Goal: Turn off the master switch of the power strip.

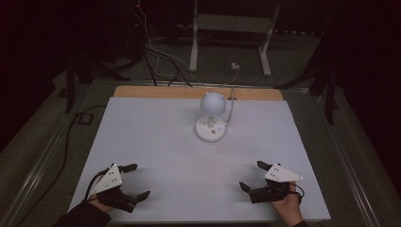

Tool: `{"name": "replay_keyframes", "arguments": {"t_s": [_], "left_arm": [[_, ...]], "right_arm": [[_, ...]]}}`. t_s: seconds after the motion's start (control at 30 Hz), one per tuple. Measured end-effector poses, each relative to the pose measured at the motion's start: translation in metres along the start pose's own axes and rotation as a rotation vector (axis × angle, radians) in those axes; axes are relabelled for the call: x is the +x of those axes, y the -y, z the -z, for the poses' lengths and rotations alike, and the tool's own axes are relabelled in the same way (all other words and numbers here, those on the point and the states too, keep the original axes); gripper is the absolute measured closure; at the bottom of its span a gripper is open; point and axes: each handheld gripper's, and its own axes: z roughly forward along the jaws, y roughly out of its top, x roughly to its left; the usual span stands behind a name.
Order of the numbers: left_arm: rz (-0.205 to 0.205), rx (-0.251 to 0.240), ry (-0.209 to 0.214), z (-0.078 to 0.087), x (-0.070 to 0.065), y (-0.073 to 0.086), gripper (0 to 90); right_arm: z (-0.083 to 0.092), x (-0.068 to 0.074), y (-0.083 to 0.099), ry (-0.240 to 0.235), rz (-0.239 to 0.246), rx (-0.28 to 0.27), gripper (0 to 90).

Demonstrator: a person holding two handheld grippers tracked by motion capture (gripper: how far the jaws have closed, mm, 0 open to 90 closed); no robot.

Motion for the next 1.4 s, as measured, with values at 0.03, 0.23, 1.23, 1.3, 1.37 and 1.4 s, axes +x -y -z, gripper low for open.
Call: {"name": "replay_keyframes", "arguments": {"t_s": [0.03,0.23,1.23,1.3,1.37,1.4], "left_arm": [[0.000,0.000,0.000,0.000,0.000,0.000,0.3],[0.003,-0.002,0.002,-0.001,0.000,0.000,0.2],[0.003,-0.001,0.002,0.000,-0.002,-0.001,0.3],[0.002,-0.001,0.001,0.000,-0.002,-0.001,0.3],[0.002,-0.001,0.003,0.000,-0.002,-0.001,0.3],[0.002,-0.001,0.003,0.000,-0.002,-0.001,0.3]], "right_arm": [[0.000,0.000,0.000,-0.006,-0.002,0.004,0.0],[-0.001,0.001,0.000,-0.005,0.005,0.013,0.0],[-0.005,0.017,-0.006,-0.083,0.028,0.084,0.0],[-0.005,0.019,-0.008,-0.096,0.022,0.089,0.0],[-0.006,0.020,-0.009,-0.112,0.020,0.095,0.0],[-0.006,0.021,-0.010,-0.117,0.019,0.098,0.0]]}}
